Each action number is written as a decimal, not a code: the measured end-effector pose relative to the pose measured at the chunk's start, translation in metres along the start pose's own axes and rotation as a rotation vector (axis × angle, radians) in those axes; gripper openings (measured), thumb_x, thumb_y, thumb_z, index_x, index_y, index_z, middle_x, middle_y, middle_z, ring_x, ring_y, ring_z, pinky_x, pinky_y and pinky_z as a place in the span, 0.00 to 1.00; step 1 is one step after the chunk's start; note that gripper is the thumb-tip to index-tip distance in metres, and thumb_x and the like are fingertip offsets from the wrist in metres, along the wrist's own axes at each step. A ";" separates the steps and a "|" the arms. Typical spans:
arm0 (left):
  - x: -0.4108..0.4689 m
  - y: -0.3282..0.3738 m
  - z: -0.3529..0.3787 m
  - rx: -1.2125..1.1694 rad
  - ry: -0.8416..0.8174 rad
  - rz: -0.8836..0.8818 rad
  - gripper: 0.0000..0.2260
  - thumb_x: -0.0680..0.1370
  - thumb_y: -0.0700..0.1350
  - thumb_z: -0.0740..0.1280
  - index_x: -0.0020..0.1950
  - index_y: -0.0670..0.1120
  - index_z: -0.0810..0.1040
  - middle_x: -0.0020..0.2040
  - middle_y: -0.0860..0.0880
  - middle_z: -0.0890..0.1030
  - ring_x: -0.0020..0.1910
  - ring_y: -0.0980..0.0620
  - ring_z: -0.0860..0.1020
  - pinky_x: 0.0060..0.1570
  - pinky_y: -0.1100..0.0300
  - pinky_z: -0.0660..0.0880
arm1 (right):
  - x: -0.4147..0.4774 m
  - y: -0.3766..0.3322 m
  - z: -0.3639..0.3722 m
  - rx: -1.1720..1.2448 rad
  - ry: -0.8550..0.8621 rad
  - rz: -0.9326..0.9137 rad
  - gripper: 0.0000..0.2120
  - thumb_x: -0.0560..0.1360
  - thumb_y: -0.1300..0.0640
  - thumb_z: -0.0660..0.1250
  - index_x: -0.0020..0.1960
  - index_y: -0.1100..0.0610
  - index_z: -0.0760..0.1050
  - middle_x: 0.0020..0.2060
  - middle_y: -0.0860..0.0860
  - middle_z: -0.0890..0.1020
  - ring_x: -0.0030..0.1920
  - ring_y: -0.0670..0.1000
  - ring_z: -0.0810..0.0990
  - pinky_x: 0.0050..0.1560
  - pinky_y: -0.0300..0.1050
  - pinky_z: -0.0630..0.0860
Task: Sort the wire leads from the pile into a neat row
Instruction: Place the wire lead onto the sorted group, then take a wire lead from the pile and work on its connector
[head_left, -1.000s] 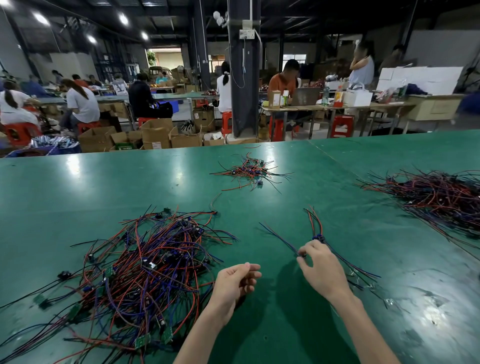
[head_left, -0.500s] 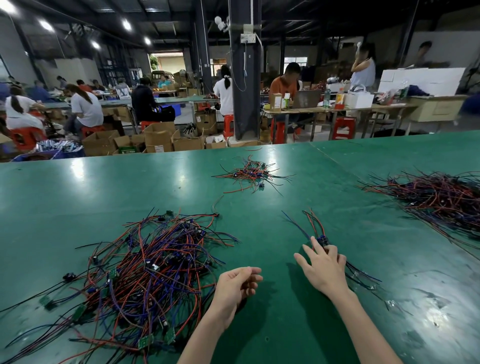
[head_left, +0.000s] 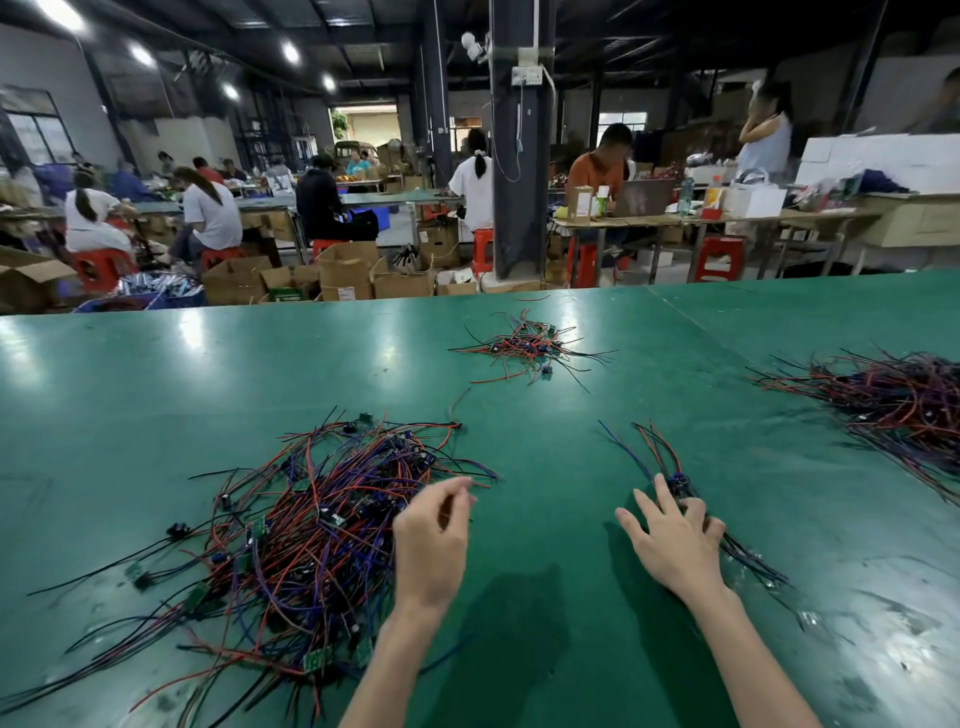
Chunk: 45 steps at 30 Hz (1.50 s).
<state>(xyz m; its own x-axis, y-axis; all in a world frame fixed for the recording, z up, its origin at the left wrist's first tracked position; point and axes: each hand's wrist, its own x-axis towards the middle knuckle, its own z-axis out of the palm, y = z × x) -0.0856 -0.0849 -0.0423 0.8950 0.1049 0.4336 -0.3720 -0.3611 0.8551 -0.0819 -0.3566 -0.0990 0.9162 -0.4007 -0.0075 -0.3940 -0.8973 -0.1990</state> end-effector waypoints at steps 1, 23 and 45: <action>0.007 -0.001 -0.010 0.067 0.064 0.006 0.10 0.77 0.36 0.66 0.56 0.44 0.81 0.48 0.50 0.83 0.43 0.55 0.80 0.45 0.61 0.77 | -0.001 -0.001 0.000 -0.005 0.000 -0.001 0.28 0.79 0.35 0.46 0.75 0.43 0.58 0.78 0.45 0.47 0.72 0.56 0.54 0.68 0.57 0.53; 0.059 -0.024 -0.094 0.383 0.378 -0.169 0.12 0.74 0.37 0.72 0.56 0.36 0.80 0.49 0.39 0.83 0.47 0.44 0.81 0.52 0.53 0.77 | -0.051 -0.072 0.020 0.012 0.101 -0.409 0.21 0.81 0.44 0.49 0.73 0.48 0.63 0.76 0.48 0.57 0.74 0.53 0.50 0.70 0.57 0.47; -0.016 0.008 0.042 -0.978 -0.265 -0.836 0.06 0.77 0.33 0.63 0.49 0.35 0.79 0.36 0.41 0.83 0.32 0.51 0.82 0.32 0.61 0.79 | -0.073 -0.089 -0.005 1.399 -0.174 -0.196 0.05 0.76 0.61 0.68 0.44 0.59 0.82 0.39 0.52 0.85 0.40 0.46 0.80 0.45 0.39 0.75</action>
<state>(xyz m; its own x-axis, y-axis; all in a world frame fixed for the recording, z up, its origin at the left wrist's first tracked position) -0.0925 -0.1280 -0.0541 0.9200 -0.2560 -0.2967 0.3911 0.5522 0.7363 -0.1136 -0.2486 -0.0754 0.9841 -0.1740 0.0346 0.0397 0.0260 -0.9989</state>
